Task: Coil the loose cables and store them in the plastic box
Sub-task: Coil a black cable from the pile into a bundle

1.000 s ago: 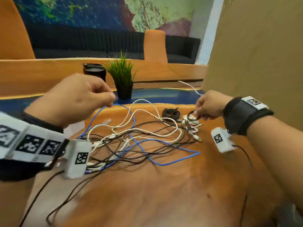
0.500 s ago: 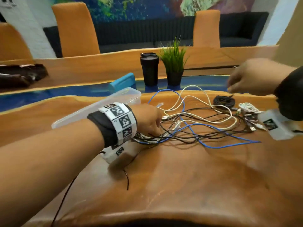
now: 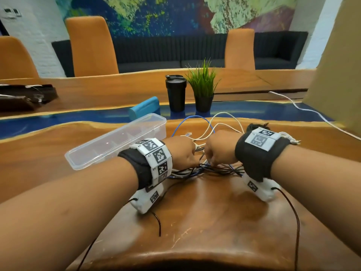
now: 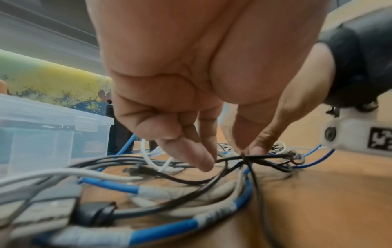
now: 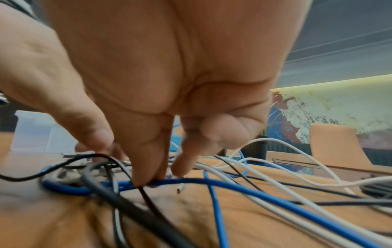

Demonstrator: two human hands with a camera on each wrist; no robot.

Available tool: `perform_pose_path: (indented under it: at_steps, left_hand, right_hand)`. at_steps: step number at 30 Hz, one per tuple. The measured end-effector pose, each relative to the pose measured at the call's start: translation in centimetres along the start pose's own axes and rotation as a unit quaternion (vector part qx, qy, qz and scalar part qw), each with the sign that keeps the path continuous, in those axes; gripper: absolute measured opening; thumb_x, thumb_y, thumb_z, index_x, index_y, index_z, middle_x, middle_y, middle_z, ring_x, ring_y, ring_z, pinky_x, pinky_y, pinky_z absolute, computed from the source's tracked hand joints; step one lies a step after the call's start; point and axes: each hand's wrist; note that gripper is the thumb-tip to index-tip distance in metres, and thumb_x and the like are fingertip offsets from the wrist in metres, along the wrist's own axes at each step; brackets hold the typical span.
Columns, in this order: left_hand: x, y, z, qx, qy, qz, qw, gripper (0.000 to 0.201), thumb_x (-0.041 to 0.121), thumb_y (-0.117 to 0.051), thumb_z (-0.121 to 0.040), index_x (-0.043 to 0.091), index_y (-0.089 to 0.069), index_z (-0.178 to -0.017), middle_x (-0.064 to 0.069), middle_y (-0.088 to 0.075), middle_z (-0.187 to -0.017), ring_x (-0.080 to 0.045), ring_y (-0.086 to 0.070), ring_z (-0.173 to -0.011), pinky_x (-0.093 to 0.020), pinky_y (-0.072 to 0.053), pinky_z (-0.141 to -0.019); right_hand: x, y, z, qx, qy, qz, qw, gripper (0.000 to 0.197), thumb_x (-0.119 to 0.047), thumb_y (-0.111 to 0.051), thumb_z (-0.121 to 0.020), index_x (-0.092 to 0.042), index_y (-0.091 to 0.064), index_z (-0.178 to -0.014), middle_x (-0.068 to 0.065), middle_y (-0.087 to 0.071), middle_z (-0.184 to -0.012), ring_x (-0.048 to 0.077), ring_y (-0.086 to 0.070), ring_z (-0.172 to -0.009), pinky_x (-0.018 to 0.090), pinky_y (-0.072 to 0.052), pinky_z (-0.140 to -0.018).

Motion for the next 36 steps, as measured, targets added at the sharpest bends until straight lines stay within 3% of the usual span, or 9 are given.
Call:
perform_pose_path:
  at_steps: [4,9,13,18,22,26,28,33,36]
  left_hand:
    - [0.3,-0.4,1.4,0.009,-0.022,-0.014,1.0,0.033,0.046,-0.059,-0.086,0.017,-0.07,-0.098,-0.002,-0.067,-0.093,-0.024,-0.062,-0.089,-0.035,-0.055,-0.079]
    - [1.0,0.3,2.3,0.018,-0.044,-0.049,0.998,0.014,0.023,-0.06,-0.086,0.018,-0.067,-0.097,0.001,-0.059,-0.087,-0.024,-0.059,-0.087,-0.032,-0.05,-0.073]
    - [-0.5,5.7,2.9,0.119,-0.022,0.127,0.984,0.013,0.019,-0.062,-0.091,0.015,-0.071,-0.083,0.002,-0.069,-0.071,-0.007,-0.062,-0.06,-0.023,-0.048,-0.059]
    - [-1.8,15.2,5.3,0.294,-0.048,0.273,0.915,0.012,0.012,-0.061,-0.095,0.01,-0.07,-0.088,0.002,-0.067,-0.065,-0.001,-0.059,-0.048,-0.013,-0.047,-0.046]
    - [-4.5,20.4,7.3,0.427,-0.057,0.363,0.826,0.014,0.014,-0.057,-0.097,0.017,-0.065,-0.087,-0.003,-0.063,-0.075,-0.002,-0.06,-0.048,-0.012,-0.047,-0.044]
    - [-7.9,21.5,7.8,0.453,-0.025,0.444,0.773,0.021,0.017,-0.053,-0.099,0.024,-0.058,-0.08,0.002,-0.061,-0.068,-0.001,-0.062,-0.047,-0.013,-0.048,-0.044]
    - [-8.7,19.8,7.5,0.42,0.01,0.457,0.784,0.023,0.013,-0.049,-0.101,0.022,-0.056,-0.081,-0.004,-0.06,-0.074,-0.002,-0.063,-0.047,-0.013,-0.049,-0.044]
    - [-7.5,14.2,7.1,0.291,0.062,0.407,0.864,0.019,0.007,-0.054,-0.096,0.011,-0.067,-0.084,-0.024,-0.068,-0.093,-0.013,-0.067,-0.067,-0.024,-0.052,-0.058]
    - [-5.7,12.7,7.9,0.131,0.001,0.38,0.916,0.022,0.035,-0.063,-0.087,0.019,-0.078,-0.088,0.005,-0.075,-0.104,-0.011,-0.065,-0.1,-0.034,-0.045,-0.083]
  right_hand:
    - [0.6,-0.2,1.0,-0.003,-0.002,-0.108,0.994,0.007,-0.024,-0.069,-0.083,-0.024,-0.075,-0.087,-0.008,-0.069,-0.083,0.015,-0.062,-0.084,0.029,-0.052,-0.074]
    - [0.1,0.2,1.9,0.058,0.009,-0.1,0.993,0.008,-0.019,-0.061,-0.086,-0.018,-0.068,-0.082,-0.001,-0.064,-0.08,0.023,-0.06,-0.083,0.034,-0.05,-0.072]
    - [2.3,4.5,3.2,0.173,0.024,-0.342,0.923,0.01,-0.001,-0.06,-0.086,-0.01,-0.062,-0.091,0.008,-0.071,-0.078,0.026,-0.069,-0.074,0.038,-0.058,-0.072]
    - [5.7,8.2,5.0,0.182,0.003,-0.341,0.922,0.01,-0.003,-0.057,-0.094,-0.008,-0.066,-0.092,0.009,-0.071,-0.077,0.017,-0.068,-0.066,0.036,-0.057,-0.068]
    - [8.4,8.8,5.8,0.217,-0.082,-0.346,0.909,0.017,-0.01,-0.051,-0.099,-0.006,-0.067,-0.096,0.013,-0.073,-0.087,0.023,-0.07,-0.079,0.038,-0.056,-0.073]
    - [9.0,10.1,6.6,0.296,-0.152,-0.425,0.842,0.026,-0.023,-0.046,-0.102,-0.005,-0.064,-0.096,0.013,-0.066,-0.085,0.022,-0.063,-0.071,0.031,-0.054,-0.059]
    - [8.1,11.7,7.0,0.317,-0.126,-0.537,0.772,0.024,-0.022,-0.04,-0.104,-0.006,-0.058,-0.102,0.015,-0.059,-0.082,0.019,-0.059,-0.063,0.026,-0.055,-0.051]
    - [6.3,17.7,8.0,0.39,-0.021,-0.646,0.656,0.021,-0.019,-0.039,-0.104,-0.009,-0.056,-0.097,0.011,-0.064,-0.075,0.02,-0.067,-0.064,0.032,-0.06,-0.064]
    - [5.6,21.0,8.7,0.422,0.026,-0.655,0.627,0.02,-0.019,-0.041,-0.104,-0.009,-0.057,-0.097,0.017,-0.068,-0.088,0.025,-0.071,-0.073,0.035,-0.061,-0.069]
Point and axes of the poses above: each hand's wrist, its own z-axis away from the middle knuckle, its own y-axis out of the back of the hand, x = y × z
